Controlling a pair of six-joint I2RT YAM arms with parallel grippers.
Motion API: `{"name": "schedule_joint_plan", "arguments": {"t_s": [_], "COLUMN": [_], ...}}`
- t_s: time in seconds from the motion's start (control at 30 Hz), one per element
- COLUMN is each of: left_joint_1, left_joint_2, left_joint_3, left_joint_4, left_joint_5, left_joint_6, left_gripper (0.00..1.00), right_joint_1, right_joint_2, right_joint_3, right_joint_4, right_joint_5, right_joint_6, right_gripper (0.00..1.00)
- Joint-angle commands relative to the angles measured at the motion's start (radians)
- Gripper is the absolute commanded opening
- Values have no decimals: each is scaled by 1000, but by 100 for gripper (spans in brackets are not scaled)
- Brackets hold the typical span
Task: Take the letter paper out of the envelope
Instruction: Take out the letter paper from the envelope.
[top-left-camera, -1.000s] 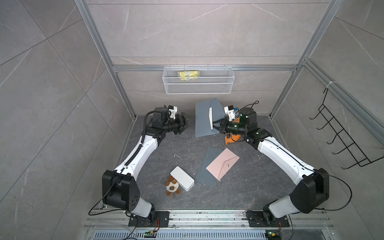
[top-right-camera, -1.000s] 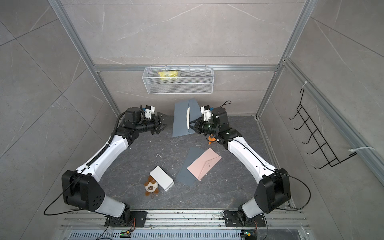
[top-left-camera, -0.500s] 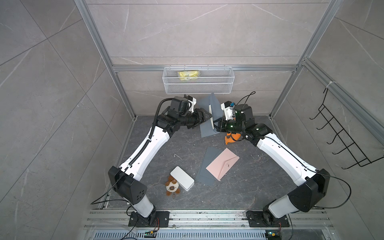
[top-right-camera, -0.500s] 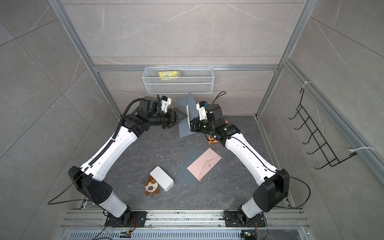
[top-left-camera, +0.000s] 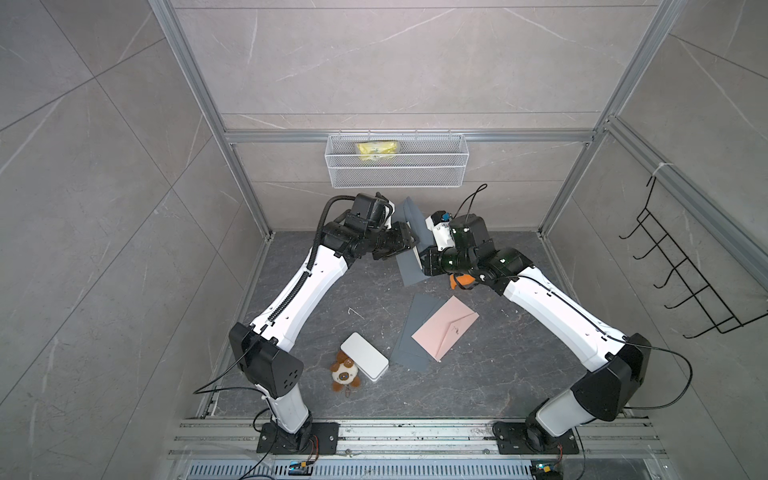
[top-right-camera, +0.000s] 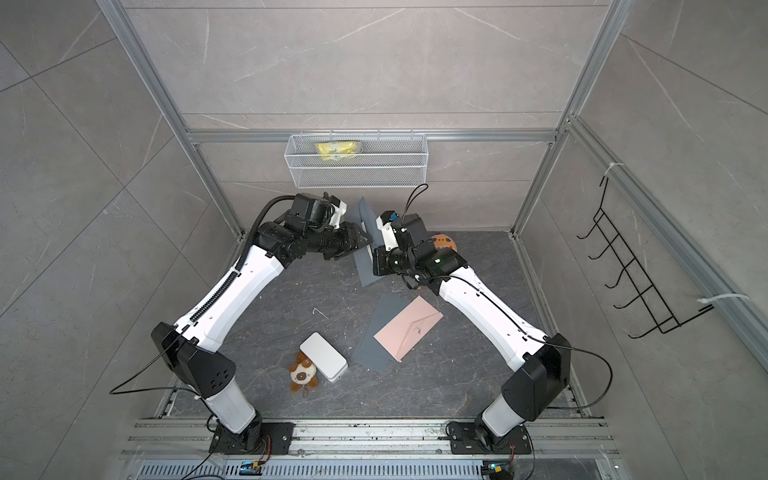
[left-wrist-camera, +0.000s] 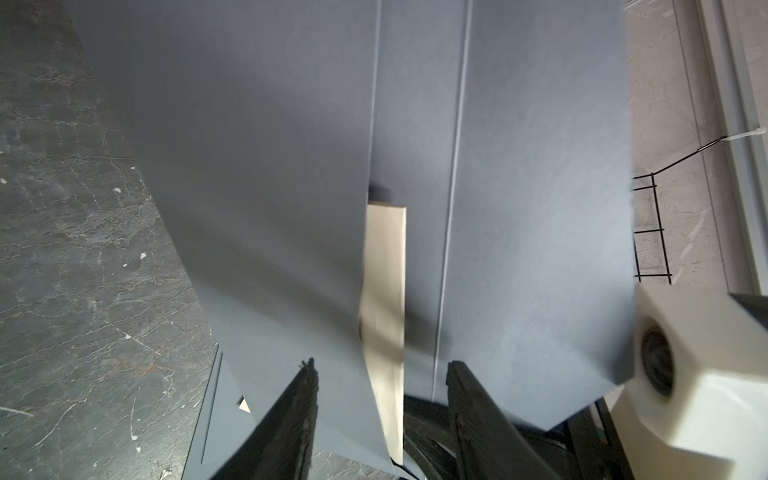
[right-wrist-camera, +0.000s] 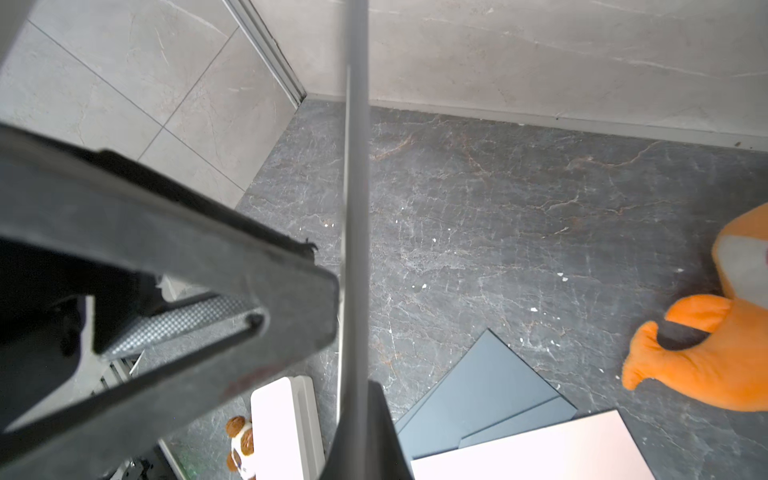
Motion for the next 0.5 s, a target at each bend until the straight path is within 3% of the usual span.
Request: {"name": "schedule_joint_plan", "arguments": {"t_s": [0.0,0.47], "left_joint_1": [-2,-8], "left_joint_2": [17,36], "left_joint_3": [42,46], "left_joint_4": [-27,-45], "left_joint_5": [-10,-6], "left_joint_6": [29,33], "left_gripper": [52,42], "right_joint_1": [15,45], "right_joint_2": [16,21], "right_joint_3": [42,62], "right_joint_4": [-22,-32], "right_joint_5": [13,-2], "right_joint_6": [-30,-34], "right_gripper": [0,0]}}
